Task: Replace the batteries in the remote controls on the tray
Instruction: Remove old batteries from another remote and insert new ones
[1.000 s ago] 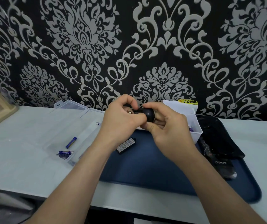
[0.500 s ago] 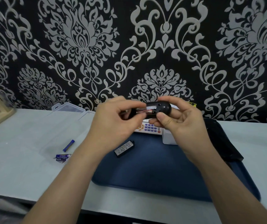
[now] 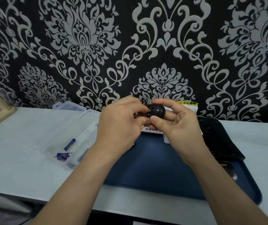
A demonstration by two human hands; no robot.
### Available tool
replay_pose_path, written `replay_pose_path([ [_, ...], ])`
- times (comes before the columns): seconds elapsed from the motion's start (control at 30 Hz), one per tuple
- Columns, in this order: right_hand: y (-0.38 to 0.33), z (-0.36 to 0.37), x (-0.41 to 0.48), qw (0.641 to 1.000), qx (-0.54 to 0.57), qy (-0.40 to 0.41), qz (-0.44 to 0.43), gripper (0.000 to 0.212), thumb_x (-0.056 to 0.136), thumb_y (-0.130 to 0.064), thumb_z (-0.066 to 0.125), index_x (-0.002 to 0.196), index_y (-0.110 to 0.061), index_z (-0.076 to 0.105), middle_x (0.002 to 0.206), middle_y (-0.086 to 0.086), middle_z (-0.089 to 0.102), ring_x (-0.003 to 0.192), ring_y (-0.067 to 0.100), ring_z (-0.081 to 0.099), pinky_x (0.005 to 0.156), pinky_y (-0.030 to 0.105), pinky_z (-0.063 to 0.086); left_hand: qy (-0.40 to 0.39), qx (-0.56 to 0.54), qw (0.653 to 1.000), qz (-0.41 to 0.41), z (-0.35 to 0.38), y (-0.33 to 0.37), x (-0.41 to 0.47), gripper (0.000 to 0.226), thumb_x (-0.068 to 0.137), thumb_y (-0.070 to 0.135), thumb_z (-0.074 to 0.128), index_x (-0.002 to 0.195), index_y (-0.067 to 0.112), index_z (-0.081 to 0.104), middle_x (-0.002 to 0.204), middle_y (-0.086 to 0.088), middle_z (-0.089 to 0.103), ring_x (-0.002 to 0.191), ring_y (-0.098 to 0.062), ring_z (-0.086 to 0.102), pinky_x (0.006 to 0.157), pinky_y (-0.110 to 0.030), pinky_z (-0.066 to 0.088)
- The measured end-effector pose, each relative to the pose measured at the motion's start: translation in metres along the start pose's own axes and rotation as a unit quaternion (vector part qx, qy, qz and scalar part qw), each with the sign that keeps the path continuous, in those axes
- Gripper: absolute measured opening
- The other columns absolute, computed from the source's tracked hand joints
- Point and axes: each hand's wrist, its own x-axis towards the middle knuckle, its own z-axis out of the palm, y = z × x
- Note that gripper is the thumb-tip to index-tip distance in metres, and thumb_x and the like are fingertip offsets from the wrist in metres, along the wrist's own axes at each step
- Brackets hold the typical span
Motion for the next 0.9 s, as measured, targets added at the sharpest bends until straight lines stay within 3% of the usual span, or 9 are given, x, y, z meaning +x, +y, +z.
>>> replay_pose_path([
  [0.13, 0.001, 0.001, 0.0, 1.0, -0.028, -0.009, 0.002, 0.036, 0.085, 0.015, 0.061, 0.109, -0.012, 0.063, 0.092, 0.011, 0.074, 0.076, 0.018, 0.073, 0.075, 0.026, 0.059, -0.017, -0.033, 0.999, -0.033, -0.004, -0.002, 0.002, 0.018, 0.062, 0.015, 0.085, 0.079, 0.015, 0.077, 0.074, 0.016, 0.06, 0.074, -0.005, 0.057, 0.066, -0.012, 0.043],
  [0.27, 0.002, 0.001, 0.0, 0.998, -0.061, -0.026, 0.012, 0.037, 0.085, 0.013, 0.063, 0.105, -0.019, 0.063, 0.091, 0.006, 0.075, 0.078, 0.019, 0.074, 0.073, 0.022, 0.058, -0.054, -0.027, 0.997, -0.05, -0.007, -0.003, 0.003, 0.021, 0.059, 0.02, 0.089, 0.076, 0.017, 0.076, 0.07, 0.018, 0.058, 0.07, -0.006, 0.057, 0.066, -0.017, 0.043],
  [0.43, 0.003, 0.001, 0.0, 0.993, -0.11, -0.04, -0.004, 0.037, 0.085, 0.009, 0.067, 0.105, -0.021, 0.063, 0.093, 0.012, 0.075, 0.083, 0.025, 0.074, 0.077, 0.028, 0.059, -0.085, -0.038, 0.993, -0.065, -0.013, -0.004, 0.006, 0.023, 0.057, 0.023, 0.09, 0.076, 0.019, 0.077, 0.071, 0.015, 0.061, 0.072, -0.008, 0.06, 0.068, -0.021, 0.045],
  [0.67, 0.0, -0.003, 0.0, 0.989, -0.132, -0.072, 0.01, 0.036, 0.083, 0.007, 0.069, 0.105, -0.02, 0.062, 0.089, 0.011, 0.075, 0.078, 0.021, 0.075, 0.07, 0.024, 0.058, -0.12, -0.045, 0.99, -0.059, -0.016, -0.004, 0.007, 0.022, 0.056, 0.022, 0.09, 0.071, 0.018, 0.075, 0.068, 0.014, 0.059, 0.07, -0.01, 0.059, 0.066, -0.023, 0.044],
  [0.9, 0.0, -0.007, 0.003, 0.989, -0.113, -0.091, 0.035, 0.035, 0.082, 0.01, 0.069, 0.105, -0.015, 0.062, 0.091, 0.014, 0.076, 0.079, 0.026, 0.073, 0.071, 0.027, 0.059, -0.141, -0.074, 0.983, -0.088, -0.016, -0.007, 0.007, 0.021, 0.054, 0.017, 0.091, 0.068, 0.017, 0.075, 0.064, 0.015, 0.056, 0.064, -0.002, 0.053, 0.061, -0.01, 0.036],
])
